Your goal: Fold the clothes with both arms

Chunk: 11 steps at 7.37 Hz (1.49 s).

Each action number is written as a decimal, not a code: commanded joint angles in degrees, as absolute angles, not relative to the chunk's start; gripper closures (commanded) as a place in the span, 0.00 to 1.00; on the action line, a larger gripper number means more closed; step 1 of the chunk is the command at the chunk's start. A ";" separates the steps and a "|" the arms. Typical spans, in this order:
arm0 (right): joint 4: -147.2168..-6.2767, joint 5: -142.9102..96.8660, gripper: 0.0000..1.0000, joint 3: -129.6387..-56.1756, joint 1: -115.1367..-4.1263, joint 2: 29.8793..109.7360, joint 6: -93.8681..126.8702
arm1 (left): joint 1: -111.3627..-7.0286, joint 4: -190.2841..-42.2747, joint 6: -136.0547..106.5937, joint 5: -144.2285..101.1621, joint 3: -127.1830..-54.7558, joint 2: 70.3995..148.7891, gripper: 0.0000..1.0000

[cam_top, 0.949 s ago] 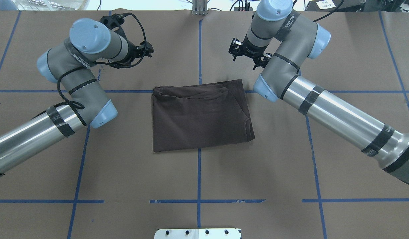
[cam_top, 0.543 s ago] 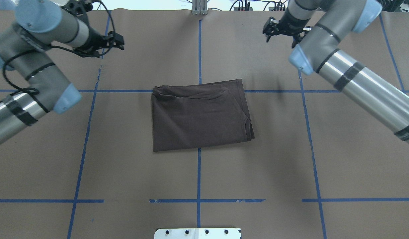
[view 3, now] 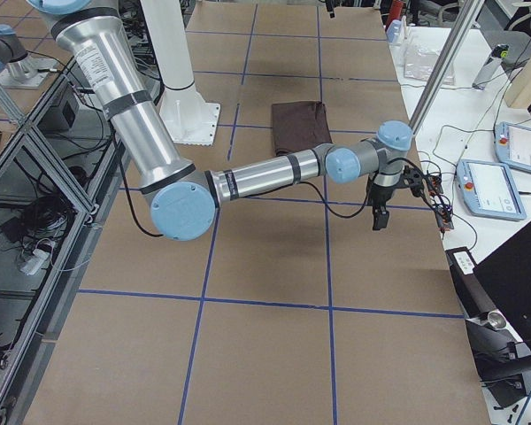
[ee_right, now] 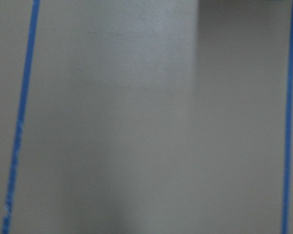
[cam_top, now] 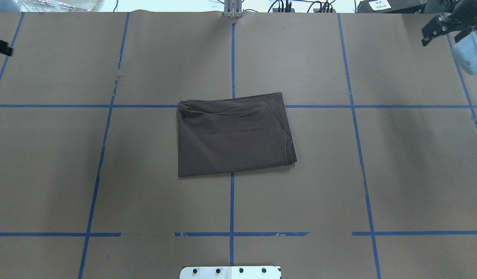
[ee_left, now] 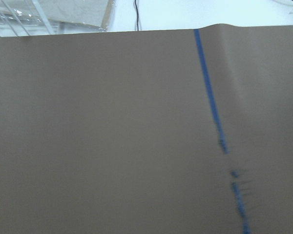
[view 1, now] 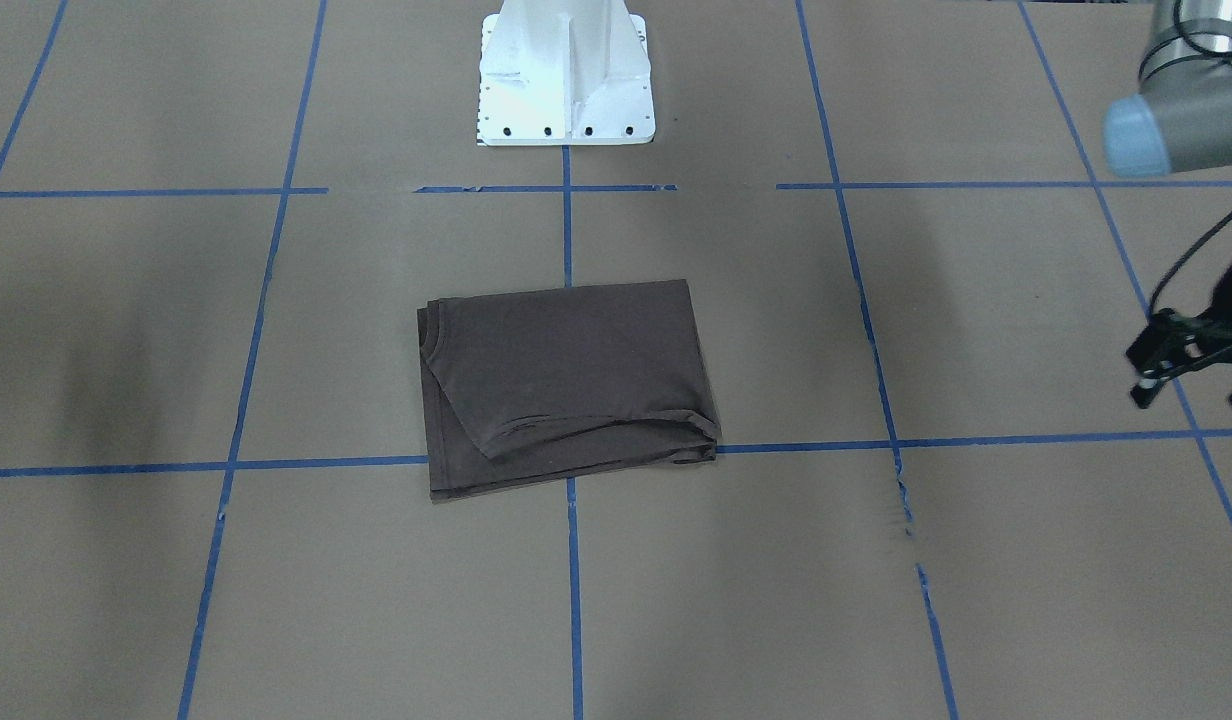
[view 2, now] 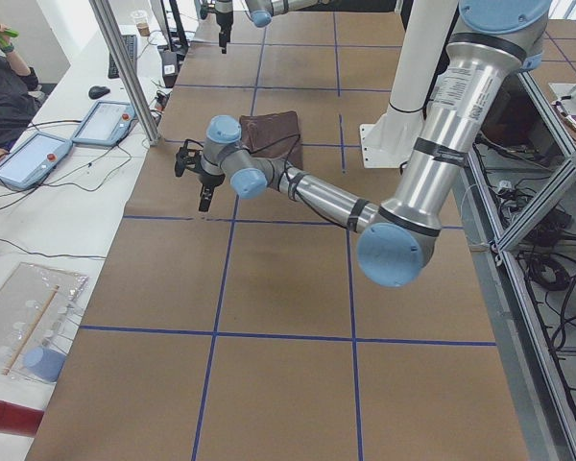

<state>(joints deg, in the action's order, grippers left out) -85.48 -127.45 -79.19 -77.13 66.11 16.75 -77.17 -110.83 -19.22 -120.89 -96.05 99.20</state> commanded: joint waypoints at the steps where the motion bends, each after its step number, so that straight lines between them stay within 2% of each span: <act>1: -86.48 -131.04 0.00 -82.34 -86.45 75.90 2.14 | -92.31 -98.06 10.54 -124.44 -93.97 96.77 0.00; 2: -85.61 -131.04 0.00 -86.79 -86.48 81.33 2.46 | -92.46 -99.04 11.33 -127.59 -93.78 94.94 0.00; 3: -85.43 -130.78 0.00 -87.44 -86.31 83.56 2.29 | -92.03 -101.75 11.16 -126.57 -90.65 94.66 0.00; 5: -86.21 -132.09 0.00 -87.37 -86.31 84.11 2.46 | -92.11 -103.89 11.08 -126.56 -88.51 92.37 0.00; 8: -88.93 -138.40 0.00 -87.45 -86.57 84.37 2.55 | -92.02 -86.09 11.07 -129.18 -94.29 92.55 0.00; 11: -88.86 -137.81 0.00 -88.24 -88.06 84.64 2.46 | -91.76 -85.95 11.34 -130.34 -93.00 91.15 0.00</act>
